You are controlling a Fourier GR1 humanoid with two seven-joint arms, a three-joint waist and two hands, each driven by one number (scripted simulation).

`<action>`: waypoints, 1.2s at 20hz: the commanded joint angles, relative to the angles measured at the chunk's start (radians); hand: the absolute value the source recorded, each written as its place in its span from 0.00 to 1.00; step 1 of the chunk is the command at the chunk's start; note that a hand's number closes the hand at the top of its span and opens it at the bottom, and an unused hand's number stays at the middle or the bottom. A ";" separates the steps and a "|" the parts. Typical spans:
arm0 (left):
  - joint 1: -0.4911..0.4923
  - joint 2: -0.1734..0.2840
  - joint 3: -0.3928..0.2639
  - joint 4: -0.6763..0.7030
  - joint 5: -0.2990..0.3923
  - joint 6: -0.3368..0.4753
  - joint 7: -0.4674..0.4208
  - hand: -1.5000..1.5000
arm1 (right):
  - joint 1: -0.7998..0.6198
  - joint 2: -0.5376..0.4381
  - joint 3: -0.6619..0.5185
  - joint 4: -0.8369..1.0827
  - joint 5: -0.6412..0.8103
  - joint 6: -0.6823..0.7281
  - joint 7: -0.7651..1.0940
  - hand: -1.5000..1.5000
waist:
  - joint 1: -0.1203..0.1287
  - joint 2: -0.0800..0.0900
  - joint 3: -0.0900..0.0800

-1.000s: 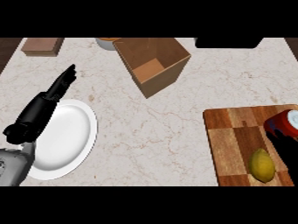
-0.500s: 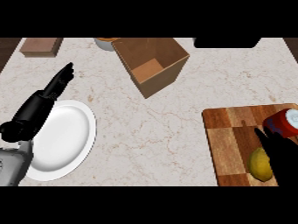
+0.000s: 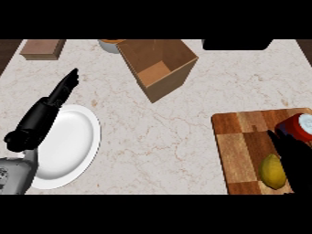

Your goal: Pick the lemon from the cutting board and place it in the cardboard box

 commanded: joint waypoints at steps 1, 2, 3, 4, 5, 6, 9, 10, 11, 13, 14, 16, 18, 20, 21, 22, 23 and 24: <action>0.059 -0.018 -0.002 -0.072 -0.028 -0.012 0.022 0.50 | 0.015 0.039 -0.031 0.037 0.023 -0.009 -0.087 0.00 | 0.002 -0.001 0.000; 0.018 -0.001 0.042 0.013 0.001 -0.056 -0.028 0.50 | 0.012 0.056 -0.009 0.092 0.065 -0.022 -0.100 0.00 | 0.000 0.000 0.000; 0.034 -0.008 0.036 -0.086 -0.011 -0.034 0.052 0.50 | -0.035 0.077 -0.037 0.103 0.037 0.026 -0.084 0.00 | 0.004 0.000 0.000; 0.033 -0.039 0.019 -0.046 -0.030 -0.030 0.019 0.50 | -0.008 0.085 -0.030 0.129 0.072 0.000 -0.109 0.00 | 0.001 0.000 0.000; -0.028 -0.038 0.044 0.013 -0.025 -0.047 0.028 0.50 | -0.018 0.105 -0.038 0.090 0.075 0.032 -0.083 0.00 | -0.001 0.000 0.000; 0.020 -0.069 0.001 -0.015 -0.059 -0.014 -0.002 0.50 | 0.055 0.073 -0.036 0.127 0.094 -0.043 -0.159 0.00 | -0.002 0.000 0.000; 0.020 -0.038 0.059 -0.047 -0.036 -0.054 0.031 0.50 | 0.048 0.090 -0.066 0.142 0.134 -0.018 -0.147 0.00 | 0.000 -0.001 0.000; 0.018 -0.053 0.047 -0.001 -0.063 -0.043 -0.013 0.50 | 0.070 0.080 -0.081 0.102 0.138 -0.005 -0.124 0.00 | -0.003 0.000 0.000; 0.067 -0.048 0.047 -0.040 -0.065 -0.048 -0.018 0.50 | 0.021 0.100 -0.098 0.206 0.140 -0.030 -0.168 0.00 | 0.002 0.000 0.000; -0.067 -0.027 0.098 0.043 -0.018 -0.097 0.022 0.50 | 0.078 0.109 -0.060 0.124 0.188 -0.029 -0.136 0.00 | -0.005 0.000 0.000; 0.007 -0.062 0.054 -0.086 -0.056 -0.059 0.074 0.50 | 0.030 0.145 -0.071 0.206 0.192 -0.034 -0.155 0.00 | 0.002 0.000 0.000; 0.007 -0.069 0.064 0.010 -0.071 -0.068 -0.011 0.50 | -0.019 0.180 -0.086 0.313 0.191 -0.059 -0.199 0.00 | 0.002 0.001 0.000; 0.012 -0.107 0.041 0.018 -0.117 -0.038 -0.039 0.50 | 0.070 0.148 -0.115 0.240 0.190 -0.064 -0.244 0.00 | -0.002 0.000 0.000; 0.026 -0.112 0.030 -0.084 -0.099 -0.052 0.066 0.50 | 0.079 0.150 -0.105 0.261 0.205 -0.079 -0.286 0.00 | 0.001 -0.001 0.000; -0.005 -0.096 0.068 0.047 -0.103 -0.068 -0.046 0.50 | 0.021 0.148 -0.115 0.282 0.208 -0.038 -0.302 1.00 | 0.000 0.001 0.000; 0.011 -0.065 0.084 -0.028 -0.052 -0.110 0.007 0.50 | 0.037 0.137 -0.082 0.329 0.236 -0.118 -0.369 1.00 | 0.003 0.000 0.000; -0.002 -0.078 0.079 -0.012 -0.090 -0.074 -0.001 0.50 | 0.040 0.141 -0.061 0.272 0.240 -0.081 -0.356 1.00 | 0.001 0.000 0.000; 0.006 -0.069 0.087 -0.021 -0.079 -0.088 0.004 0.50 | 0.107 0.108 -0.079 0.261 0.246 -0.165 -0.428 1.00 | -0.002 -0.001 0.000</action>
